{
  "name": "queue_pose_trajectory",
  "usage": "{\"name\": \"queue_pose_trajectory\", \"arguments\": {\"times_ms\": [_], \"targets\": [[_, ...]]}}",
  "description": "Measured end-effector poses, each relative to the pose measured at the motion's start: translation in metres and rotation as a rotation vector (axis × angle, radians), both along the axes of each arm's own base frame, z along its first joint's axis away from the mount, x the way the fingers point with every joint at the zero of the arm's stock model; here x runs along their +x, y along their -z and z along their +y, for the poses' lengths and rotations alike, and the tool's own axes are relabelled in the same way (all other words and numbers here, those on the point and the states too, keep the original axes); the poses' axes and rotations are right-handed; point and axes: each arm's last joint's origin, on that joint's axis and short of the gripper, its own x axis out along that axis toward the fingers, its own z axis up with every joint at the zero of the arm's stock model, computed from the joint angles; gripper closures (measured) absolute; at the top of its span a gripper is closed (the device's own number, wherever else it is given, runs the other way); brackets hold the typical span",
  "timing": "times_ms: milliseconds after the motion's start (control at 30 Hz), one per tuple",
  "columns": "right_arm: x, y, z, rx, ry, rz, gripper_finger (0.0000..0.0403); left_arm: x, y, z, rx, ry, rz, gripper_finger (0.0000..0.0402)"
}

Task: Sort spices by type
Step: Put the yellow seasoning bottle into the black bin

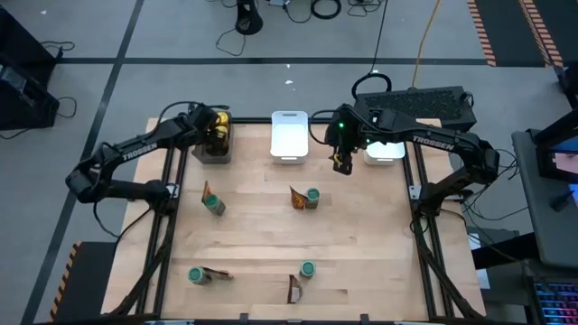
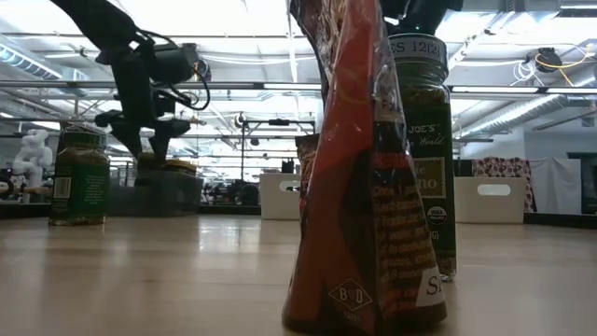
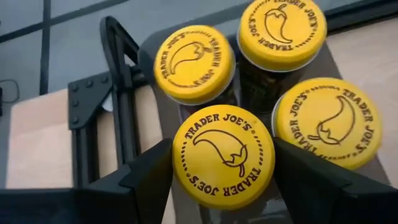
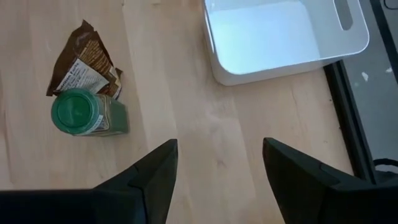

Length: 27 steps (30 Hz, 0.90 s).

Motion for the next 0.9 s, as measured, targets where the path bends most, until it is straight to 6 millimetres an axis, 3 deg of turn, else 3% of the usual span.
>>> {"name": "queue_pose_trajectory", "arguments": {"times_ms": [667,900], "targets": [[0.0006,-0.0004,-0.0001,0.038,0.071,-0.02,0.0184,-0.0074,0.0084,0.0064,-0.072,0.062,-0.095,0.0145],[0.0009,-0.0004,0.0006,0.045,0.081,-0.023,0.0184,-0.0075,0.0092,0.0053,-0.091,0.07,-0.098,0.0117]]}}
